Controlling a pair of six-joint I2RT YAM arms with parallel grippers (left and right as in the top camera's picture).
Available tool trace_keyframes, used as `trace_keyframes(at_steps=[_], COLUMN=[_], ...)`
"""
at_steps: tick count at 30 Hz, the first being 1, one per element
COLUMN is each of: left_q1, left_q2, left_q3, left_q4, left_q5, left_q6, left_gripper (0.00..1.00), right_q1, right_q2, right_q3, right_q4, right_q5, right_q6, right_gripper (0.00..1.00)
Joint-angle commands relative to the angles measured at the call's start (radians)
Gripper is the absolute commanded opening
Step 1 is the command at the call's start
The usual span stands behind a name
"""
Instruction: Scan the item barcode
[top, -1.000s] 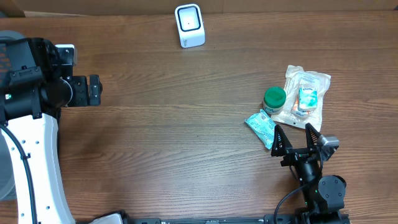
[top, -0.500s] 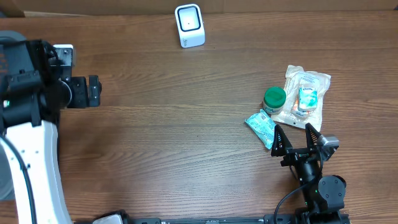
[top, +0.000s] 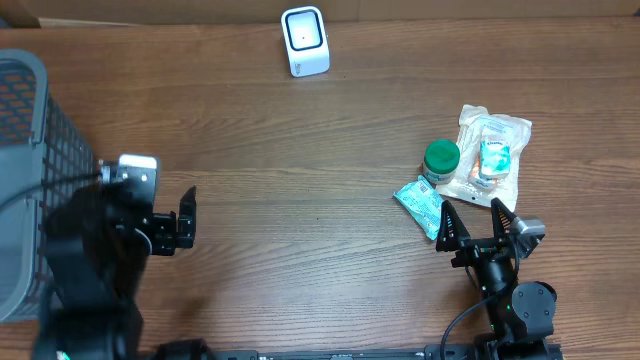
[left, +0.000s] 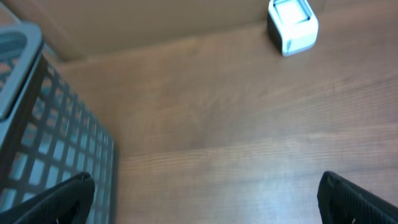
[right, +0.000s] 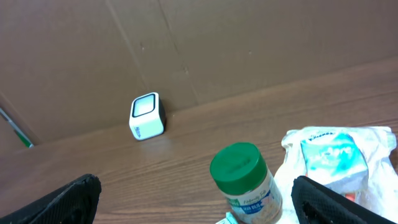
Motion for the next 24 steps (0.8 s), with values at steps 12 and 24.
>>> trace_keyframes(at_steps=[12, 24], left_q1=[-0.078, -0.117], left_q2=[-0.555, -0.698], left_q3=[-0.878, -0.992], left_q4=[0.705, 0.742], left_q5=[0.066, 0.027], left_q6=[0.025, 0.130], left_gripper=[1.00, 1.00], right_q1=[-0.005, -0.005], right_q2=[-0.011, -0.011], right_q3=[-0.011, -0.011], right_q4=[0.006, 0.006], right_q5=[-0.006, -0.006], right_q6=[-0.004, -0.004], right_gripper=[1.00, 1.00])
